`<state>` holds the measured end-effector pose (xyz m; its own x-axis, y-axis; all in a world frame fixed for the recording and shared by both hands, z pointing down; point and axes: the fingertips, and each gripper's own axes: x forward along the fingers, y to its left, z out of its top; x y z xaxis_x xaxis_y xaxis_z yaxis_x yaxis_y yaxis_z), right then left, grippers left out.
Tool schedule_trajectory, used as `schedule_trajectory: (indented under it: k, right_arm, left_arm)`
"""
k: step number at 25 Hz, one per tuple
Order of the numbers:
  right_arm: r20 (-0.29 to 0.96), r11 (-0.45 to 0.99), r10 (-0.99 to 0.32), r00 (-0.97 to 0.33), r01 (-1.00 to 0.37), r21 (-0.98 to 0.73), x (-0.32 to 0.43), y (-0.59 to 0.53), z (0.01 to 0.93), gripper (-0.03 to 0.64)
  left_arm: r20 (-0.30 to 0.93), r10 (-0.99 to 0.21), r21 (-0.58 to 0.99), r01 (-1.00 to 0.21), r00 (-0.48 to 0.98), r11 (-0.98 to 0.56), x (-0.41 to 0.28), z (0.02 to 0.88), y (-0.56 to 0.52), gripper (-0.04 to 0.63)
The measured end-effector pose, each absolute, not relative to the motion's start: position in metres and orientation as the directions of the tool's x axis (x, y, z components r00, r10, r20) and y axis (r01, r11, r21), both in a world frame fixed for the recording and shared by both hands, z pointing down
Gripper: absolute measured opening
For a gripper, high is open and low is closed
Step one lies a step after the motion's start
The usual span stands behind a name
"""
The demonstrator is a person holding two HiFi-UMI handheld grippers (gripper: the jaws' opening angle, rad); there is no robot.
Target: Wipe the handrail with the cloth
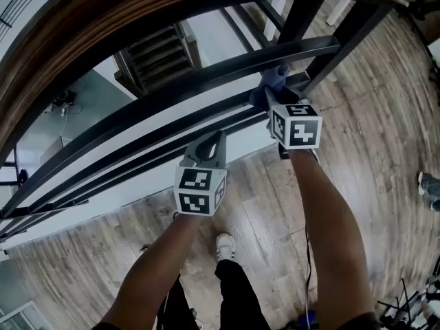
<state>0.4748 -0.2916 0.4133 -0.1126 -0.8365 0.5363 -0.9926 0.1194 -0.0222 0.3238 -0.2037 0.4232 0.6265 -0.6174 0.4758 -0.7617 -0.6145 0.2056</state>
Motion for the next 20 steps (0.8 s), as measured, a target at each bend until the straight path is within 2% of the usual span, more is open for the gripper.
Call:
schedule_trajectory:
  k: [8, 15, 18, 20]
  right_arm:
    - [0.546, 0.046, -0.838, -0.027, -0.999, 0.022, 0.539, -0.302, 0.412, 0.097]
    - [0.556, -0.003, -0.831, 0.019, -1.000, 0.030, 0.557, -0.306, 0.411, 0.097]
    - [0.520, -0.036, -0.854, 0.017, -0.999, -0.027, 0.553, -0.302, 0.407, 0.097]
    - [0.444, -0.035, -0.896, 0.000, -0.997, -0.072, 0.541, -0.293, 0.396, 0.097]
  left_arm:
    - [0.481, -0.612, 0.206, -0.759, 0.628, -0.617, 0.339, 0.427, -0.207, -0.002]
    - [0.488, -0.612, 0.218, -0.766, 0.623, -0.605, 0.326, 0.424, -0.194, -0.002]
    - [0.484, -0.628, 0.211, -0.777, 0.610, -0.593, 0.305, 0.421, -0.189, -0.002]
    - [0.477, -0.650, 0.211, -0.795, 0.592, -0.569, 0.282, 0.419, -0.183, -0.002]
